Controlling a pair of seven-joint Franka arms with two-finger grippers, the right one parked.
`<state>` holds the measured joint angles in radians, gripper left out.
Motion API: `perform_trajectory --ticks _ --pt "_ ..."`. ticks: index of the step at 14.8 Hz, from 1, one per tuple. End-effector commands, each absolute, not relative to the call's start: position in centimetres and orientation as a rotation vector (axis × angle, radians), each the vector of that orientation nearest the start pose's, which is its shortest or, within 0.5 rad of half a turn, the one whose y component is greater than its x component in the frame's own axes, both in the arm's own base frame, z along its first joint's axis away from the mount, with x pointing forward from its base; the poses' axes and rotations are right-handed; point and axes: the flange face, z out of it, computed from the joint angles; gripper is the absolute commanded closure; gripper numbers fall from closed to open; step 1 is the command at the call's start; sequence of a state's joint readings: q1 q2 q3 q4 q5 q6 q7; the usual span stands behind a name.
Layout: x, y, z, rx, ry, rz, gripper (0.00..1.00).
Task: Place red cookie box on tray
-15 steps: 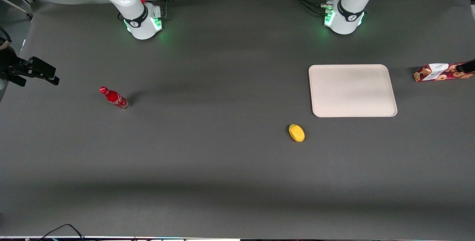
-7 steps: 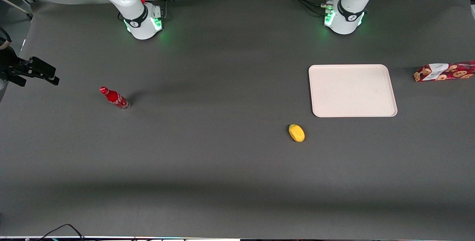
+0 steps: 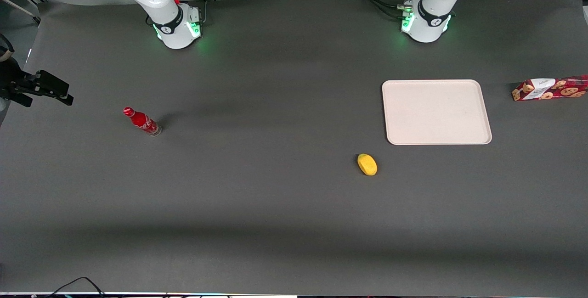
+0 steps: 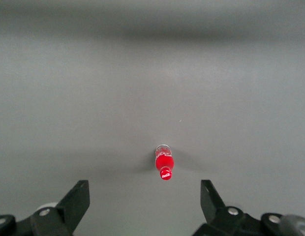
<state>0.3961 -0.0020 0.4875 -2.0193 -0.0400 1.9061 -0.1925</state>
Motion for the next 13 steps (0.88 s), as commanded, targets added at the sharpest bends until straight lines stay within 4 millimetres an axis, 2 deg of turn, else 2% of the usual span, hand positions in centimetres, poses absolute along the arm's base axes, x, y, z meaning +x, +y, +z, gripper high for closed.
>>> perform_trajectory --ticks 1,3,5,9,12,13 --pt "32.4 40.7 40.6 -2.624 -1.875 -0.012 0.00" --pt "31.2 40.7 37.8 -2.576 -2.005 -0.127 0.00" --pt "30.9 40.3 35.4 -2.540 -2.013 -0.181 0.00" --pt "31.1 40.5 32.5 -2.507 -2.026 -0.091 0.00" --pt "30.4 40.4 30.9 -2.478 -2.064 -0.017 0.00" --pt "29.7 41.0 30.5 -2.453 -2.082 -0.021 0.00"
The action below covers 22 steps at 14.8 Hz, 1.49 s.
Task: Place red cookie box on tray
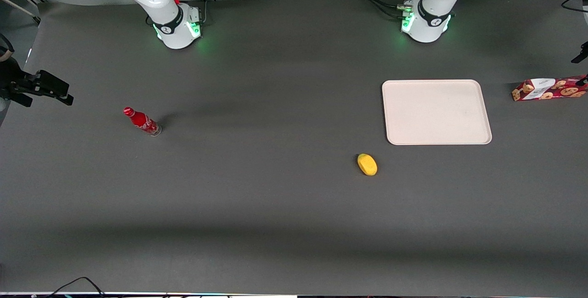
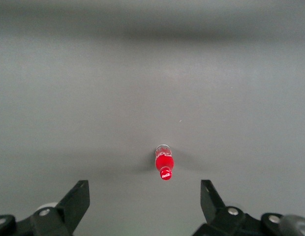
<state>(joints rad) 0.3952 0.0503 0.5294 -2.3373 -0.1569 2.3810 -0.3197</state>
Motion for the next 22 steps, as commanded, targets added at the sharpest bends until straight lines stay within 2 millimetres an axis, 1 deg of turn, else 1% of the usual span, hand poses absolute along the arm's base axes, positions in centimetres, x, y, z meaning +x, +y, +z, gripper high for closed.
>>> perform_trajectory --ticks 1,4,7,9,14,18,22 --pt "28.9 41.6 30.1 -2.426 -2.106 -0.015 0.00" --pt "28.9 42.1 29.0 -2.388 -2.158 -0.044 0.00" --pt "28.9 42.7 27.1 -2.341 -2.164 -0.069 0.00" --pt "28.9 42.8 26.6 -2.315 -2.206 -0.078 0.00" --pt "28.7 43.1 25.2 -2.286 -2.217 -0.057 0.00" --pt "28.8 43.5 23.2 -2.259 -2.193 -0.034 0.00" --pt "28.9 43.5 22.8 -2.274 -2.172 -0.019 0.00"
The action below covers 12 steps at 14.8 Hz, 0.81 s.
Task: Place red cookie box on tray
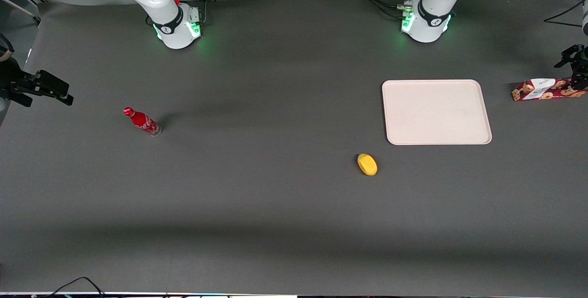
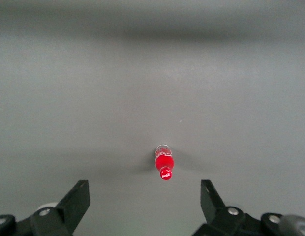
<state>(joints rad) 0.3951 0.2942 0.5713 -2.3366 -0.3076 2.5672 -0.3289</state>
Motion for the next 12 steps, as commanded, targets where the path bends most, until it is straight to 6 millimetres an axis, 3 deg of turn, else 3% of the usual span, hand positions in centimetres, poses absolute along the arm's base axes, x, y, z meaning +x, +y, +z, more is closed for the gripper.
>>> perform_trajectory --ticks 1,12 --pt "29.0 43.4 22.6 -2.277 -2.168 -0.014 0.00" --pt "30.2 42.4 21.3 -2.306 -2.149 0.036 0.03"
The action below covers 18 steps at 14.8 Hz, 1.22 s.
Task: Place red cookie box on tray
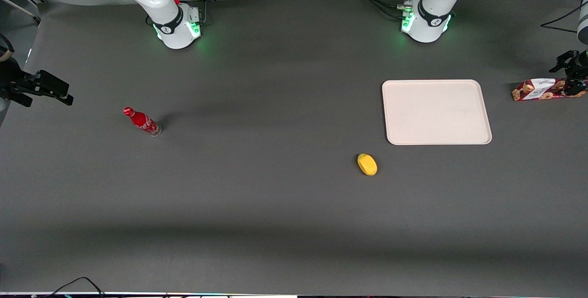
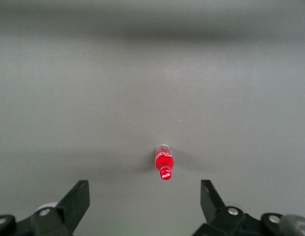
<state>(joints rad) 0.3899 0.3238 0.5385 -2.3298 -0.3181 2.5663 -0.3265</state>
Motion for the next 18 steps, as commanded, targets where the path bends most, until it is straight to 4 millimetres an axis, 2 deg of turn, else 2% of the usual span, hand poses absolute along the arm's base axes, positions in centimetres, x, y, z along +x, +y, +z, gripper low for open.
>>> perform_trajectory --ticks 1,2,3,5,7,8,11,13,18 --pt "30.2 42.4 21.1 -2.304 -2.146 0.040 0.10" --pt "30.4 42.6 21.2 -2.305 -2.142 0.035 0.19" --pt "30.5 42.8 21.2 -2.304 -2.141 0.035 0.32" --pt "30.6 42.9 21.4 -2.304 -2.142 0.029 0.64" --pt "30.6 42.9 21.4 -2.304 -2.144 0.034 0.90" --pt "30.6 42.8 21.3 -2.305 -2.149 0.047 1.00" --pt "31.0 43.1 21.9 -2.301 -2.164 0.043 1.00" --pt "32.4 43.6 23.6 -2.332 -2.171 0.057 1.00" --pt "36.8 44.9 30.5 -2.448 -2.158 0.086 1.00"
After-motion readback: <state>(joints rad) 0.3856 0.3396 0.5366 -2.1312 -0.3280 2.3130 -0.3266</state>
